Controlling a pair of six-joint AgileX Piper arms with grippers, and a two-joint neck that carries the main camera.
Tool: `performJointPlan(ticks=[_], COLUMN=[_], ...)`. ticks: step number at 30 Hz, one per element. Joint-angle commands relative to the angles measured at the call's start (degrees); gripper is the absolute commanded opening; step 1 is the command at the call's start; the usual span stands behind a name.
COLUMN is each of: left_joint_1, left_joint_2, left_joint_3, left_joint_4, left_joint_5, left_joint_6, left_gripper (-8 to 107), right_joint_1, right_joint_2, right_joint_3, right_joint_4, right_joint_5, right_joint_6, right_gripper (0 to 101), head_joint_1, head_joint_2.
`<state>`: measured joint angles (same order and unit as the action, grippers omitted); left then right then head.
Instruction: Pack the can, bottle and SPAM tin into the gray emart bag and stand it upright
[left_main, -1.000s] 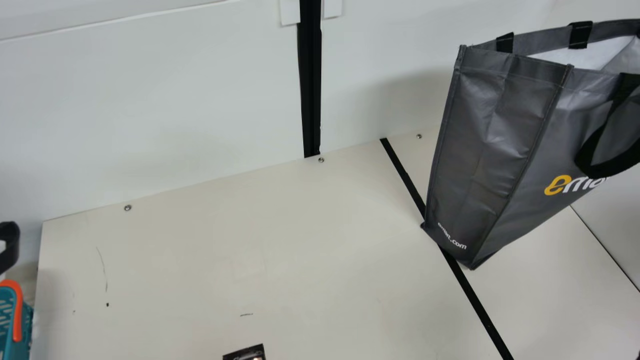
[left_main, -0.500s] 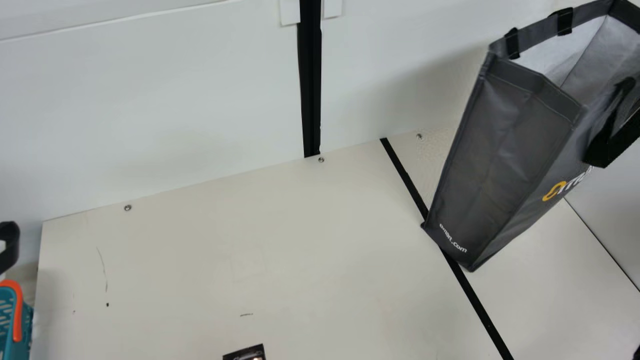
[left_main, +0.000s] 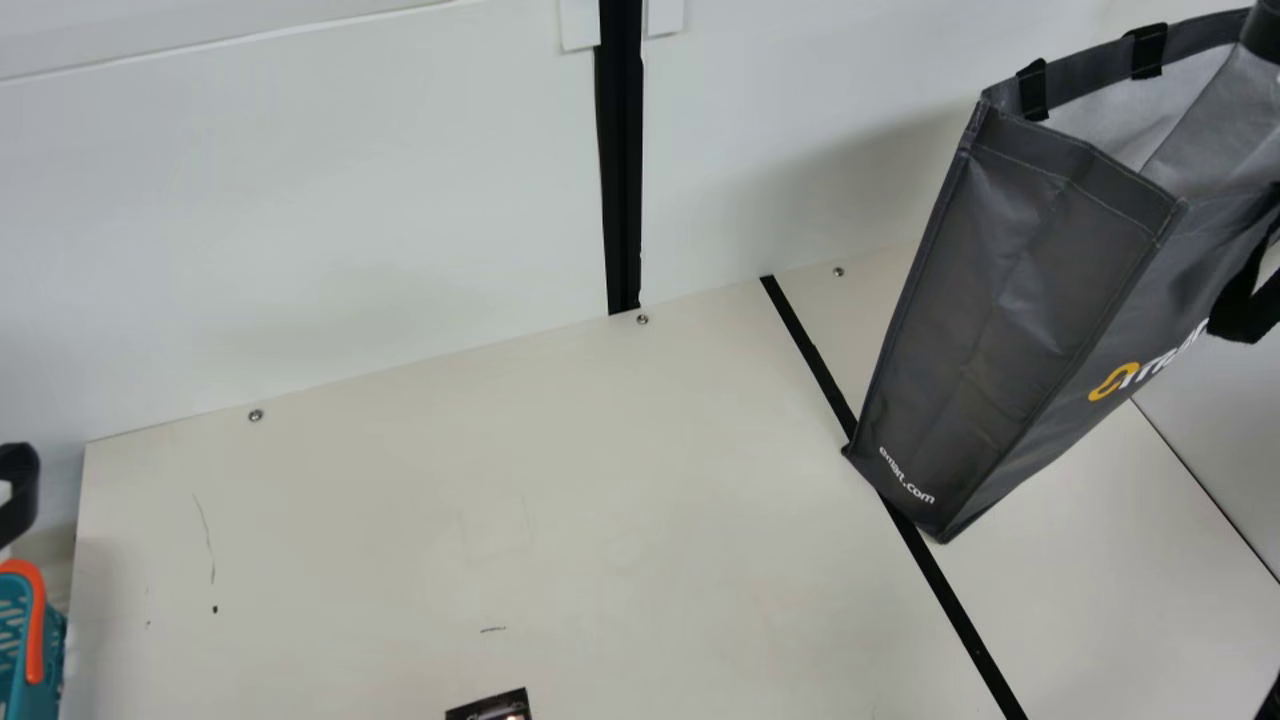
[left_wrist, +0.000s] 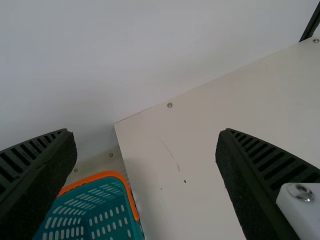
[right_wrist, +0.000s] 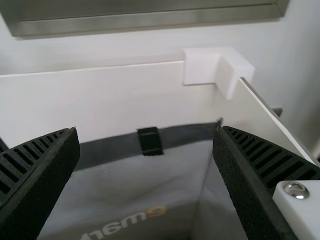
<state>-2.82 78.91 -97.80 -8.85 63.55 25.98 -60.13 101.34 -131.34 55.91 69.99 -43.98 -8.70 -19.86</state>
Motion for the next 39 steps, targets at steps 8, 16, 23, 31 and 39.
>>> performJointPlan(ticks=[8, 16, 23, 31, 39], left_joint_1=[0.0, 0.0, 0.0, 0.0, 0.0], left_joint_2=[0.0, 0.0, 0.0, 0.0, 0.0], left_joint_3=[0.0, 0.0, 0.0, 0.0, 0.0], left_joint_4=[0.0, 0.0, 0.0, 0.0, 0.0], left_joint_5=[0.0, 0.0, 0.0, 0.0, 0.0], left_joint_6=[0.0, 0.0, 0.0, 0.0, 0.0], left_gripper=[90, 90, 90, 90, 90], right_joint_1=[6.12, 13.46, 20.54, 29.1, 37.47], right_joint_2=[-4.27, -8.5, -12.16, -16.5, -20.18], right_joint_3=[1.48, 3.64, 6.11, 10.0, 13.92], right_joint_4=[0.05, -2.36, -5.68, -10.67, -16.41], right_joint_5=[-0.09, -0.09, -0.09, -0.09, -0.09], right_joint_6=[0.99, 2.64, 4.54, 7.21, 10.75], right_gripper=[95, 95, 95, 95, 95], head_joint_1=[-1.3, -1.3, -1.3, -1.3, -1.3], head_joint_2=[-0.14, -0.14, -0.14, -0.14, -0.14])
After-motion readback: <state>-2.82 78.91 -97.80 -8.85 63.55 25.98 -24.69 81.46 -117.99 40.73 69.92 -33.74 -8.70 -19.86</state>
